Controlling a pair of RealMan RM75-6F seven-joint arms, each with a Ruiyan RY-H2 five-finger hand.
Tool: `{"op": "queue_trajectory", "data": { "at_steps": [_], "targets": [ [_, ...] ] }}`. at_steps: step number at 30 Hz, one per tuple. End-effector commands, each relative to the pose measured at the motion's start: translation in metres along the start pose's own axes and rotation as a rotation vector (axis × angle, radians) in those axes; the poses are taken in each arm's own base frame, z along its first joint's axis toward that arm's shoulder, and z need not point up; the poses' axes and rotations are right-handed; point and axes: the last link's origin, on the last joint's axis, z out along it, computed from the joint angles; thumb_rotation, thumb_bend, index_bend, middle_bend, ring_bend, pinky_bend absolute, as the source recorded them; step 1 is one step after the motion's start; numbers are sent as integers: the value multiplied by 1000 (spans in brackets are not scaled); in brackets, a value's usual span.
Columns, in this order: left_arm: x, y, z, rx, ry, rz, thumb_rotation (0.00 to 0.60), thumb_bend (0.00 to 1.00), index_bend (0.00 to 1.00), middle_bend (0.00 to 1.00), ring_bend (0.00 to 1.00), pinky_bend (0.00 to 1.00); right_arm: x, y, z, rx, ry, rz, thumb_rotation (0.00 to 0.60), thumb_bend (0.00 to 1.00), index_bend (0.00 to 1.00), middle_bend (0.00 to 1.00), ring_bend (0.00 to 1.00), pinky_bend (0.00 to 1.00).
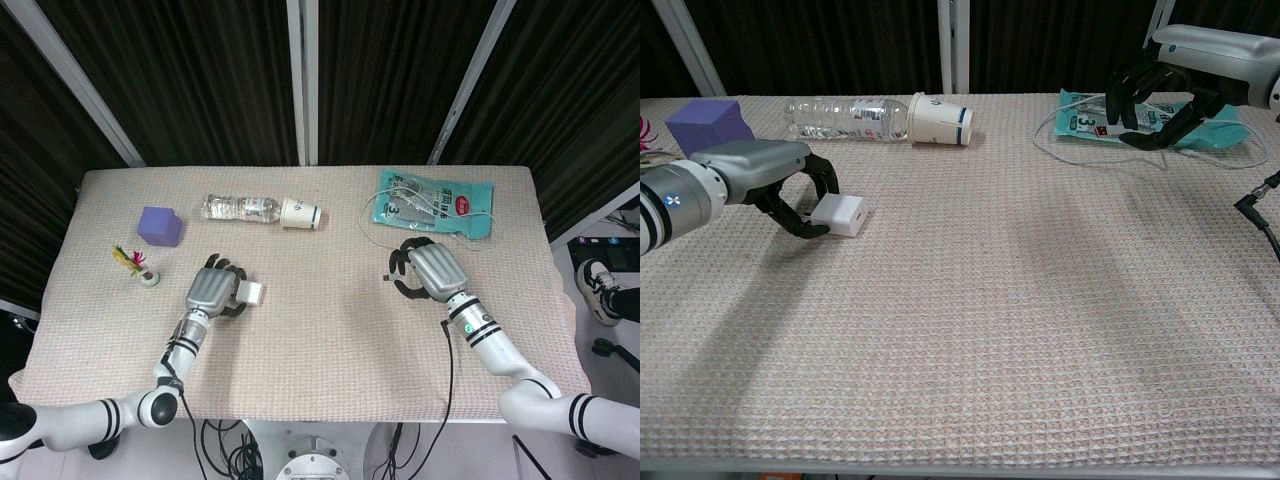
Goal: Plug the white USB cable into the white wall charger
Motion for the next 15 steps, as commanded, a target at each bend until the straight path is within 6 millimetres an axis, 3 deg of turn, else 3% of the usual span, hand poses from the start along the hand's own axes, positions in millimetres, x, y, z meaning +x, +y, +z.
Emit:
{"op": "queue_trajectory", "data": {
  "at_steps": [1, 8, 15],
  "targets": [
    [0, 1, 1, -3, -2, -5, 508, 273, 337, 320, 139, 83, 0, 0, 0, -2, 0, 0, 600, 331, 640, 569, 275, 264],
    [0, 4, 2, -19, 10, -50, 512, 365, 425, 399, 209, 106, -2, 1, -2, -3, 4, 2, 600, 346, 647, 573, 281, 263],
    [10, 6, -7, -33, 52, -110, 513, 379, 450, 424, 231, 113, -8, -10, -1, 12, -29, 47, 600, 358, 654, 578, 288, 263]
  ]
}}
